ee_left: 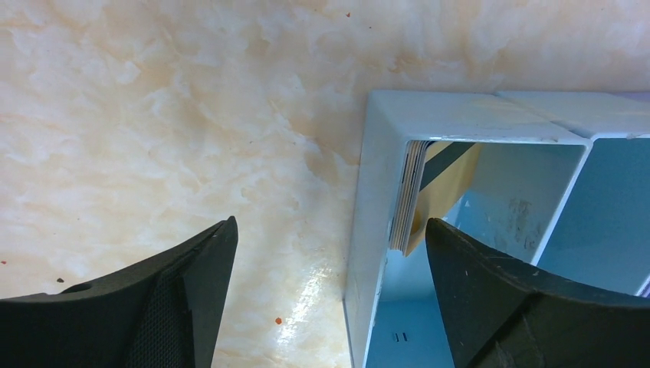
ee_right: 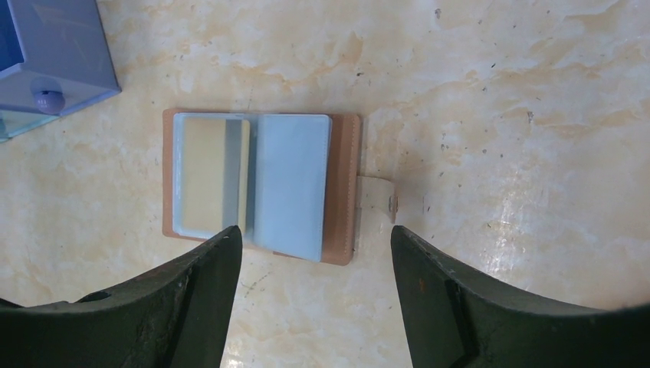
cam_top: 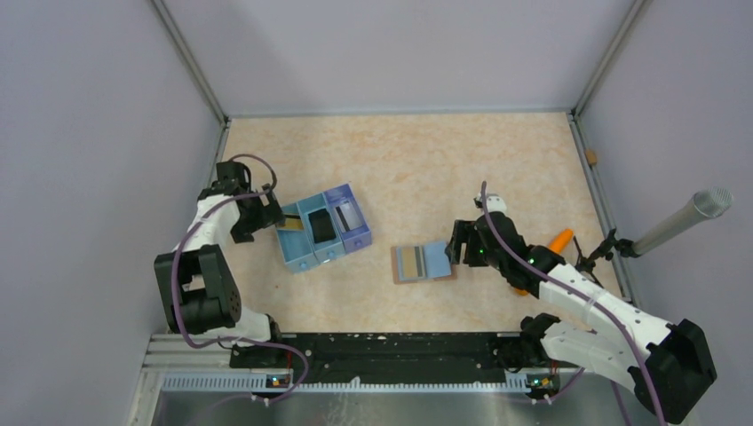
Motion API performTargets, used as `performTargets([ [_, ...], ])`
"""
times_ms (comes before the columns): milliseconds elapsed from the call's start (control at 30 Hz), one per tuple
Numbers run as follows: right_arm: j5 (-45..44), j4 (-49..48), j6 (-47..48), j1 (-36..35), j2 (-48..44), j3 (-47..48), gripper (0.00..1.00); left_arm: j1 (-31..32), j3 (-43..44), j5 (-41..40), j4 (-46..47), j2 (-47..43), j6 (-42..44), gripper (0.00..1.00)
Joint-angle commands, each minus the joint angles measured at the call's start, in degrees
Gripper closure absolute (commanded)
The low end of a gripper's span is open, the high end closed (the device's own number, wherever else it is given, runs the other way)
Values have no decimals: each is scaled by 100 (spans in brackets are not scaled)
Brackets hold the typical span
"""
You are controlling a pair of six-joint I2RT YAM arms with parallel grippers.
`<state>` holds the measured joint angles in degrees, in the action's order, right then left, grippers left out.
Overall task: Put the credit cards into the card holder
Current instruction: Pick up the credit card from the storage box.
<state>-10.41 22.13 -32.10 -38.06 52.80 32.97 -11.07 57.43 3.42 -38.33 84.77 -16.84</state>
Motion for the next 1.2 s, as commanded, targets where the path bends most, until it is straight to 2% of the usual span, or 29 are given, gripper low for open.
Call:
performTargets([
  [0,66,-203,-6,53,-49,-1,30,-107,-27,46,18,-256,93,6],
  [100,73,-203,-18,53,-58,-8,30,-141,-21,216,60,-242,93,7],
  [367,126,-209,-8,54,-53,-23,30,-141,171,766,83,213,136,1],
  [533,179,-274,-49,53,-57,-57,30,-203,239,602,-68,413,125,2],
  [933,283,-332,-117,53,-75,-89,31,-402,36,400,-1,-11,93,13],
  [1100,328,-362,-142,53,-69,-106,31,-421,10,593,72,-88,110,24],
  [1167,345,-373,-150,53,-55,-109,31,-422,14,648,87,-93,124,33],
])
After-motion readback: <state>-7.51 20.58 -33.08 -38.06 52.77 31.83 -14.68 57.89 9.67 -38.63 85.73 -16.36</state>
